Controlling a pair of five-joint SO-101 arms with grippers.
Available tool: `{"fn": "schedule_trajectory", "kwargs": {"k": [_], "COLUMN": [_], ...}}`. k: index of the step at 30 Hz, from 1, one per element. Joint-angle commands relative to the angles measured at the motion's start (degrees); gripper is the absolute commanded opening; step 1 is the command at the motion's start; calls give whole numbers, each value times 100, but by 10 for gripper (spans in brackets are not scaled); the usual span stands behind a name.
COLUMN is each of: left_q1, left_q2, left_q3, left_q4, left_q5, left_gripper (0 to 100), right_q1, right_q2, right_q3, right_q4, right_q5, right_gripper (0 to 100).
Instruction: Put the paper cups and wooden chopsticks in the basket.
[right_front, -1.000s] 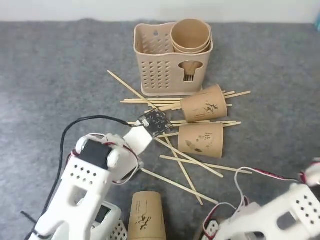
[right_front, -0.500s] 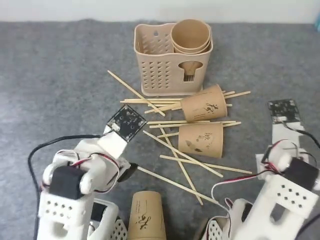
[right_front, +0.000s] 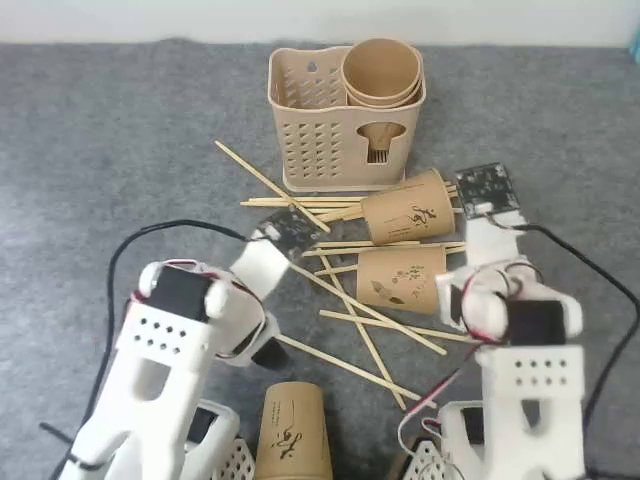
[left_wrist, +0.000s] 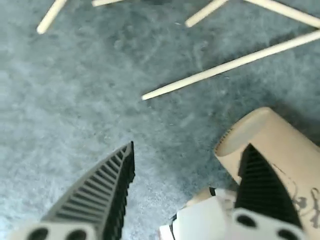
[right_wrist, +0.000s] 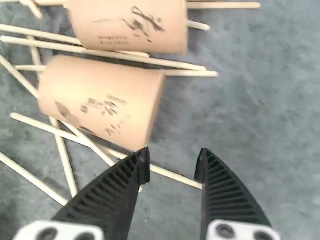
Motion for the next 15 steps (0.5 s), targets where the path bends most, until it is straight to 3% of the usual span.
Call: {"fn": "schedule_trajectory", "kwargs": {"k": [1, 6, 8, 10, 15], "left_q1": [501, 905, 941, 923, 1134], "left_q2": [-44, -9, 26, 123, 598], "left_q3": [-286, -303, -259, -136, 295], "left_q4": [53, 114, 176, 264, 44], "left_q5": [0, -35, -378, -826, -1081], "left_gripper": [336, 334, 334, 333, 333], "right_q1": [-101, 215, 382, 532, 646], "right_q2": [673, 1842, 2105, 2132, 1736], "right_q3": [-237, -264, -281, -281, -281], "right_q4": [-391, -831, -936, -980, -919], "right_q5": [-229, -229, -211, -185, -185], "right_gripper": [174, 172, 171, 171, 170]}}
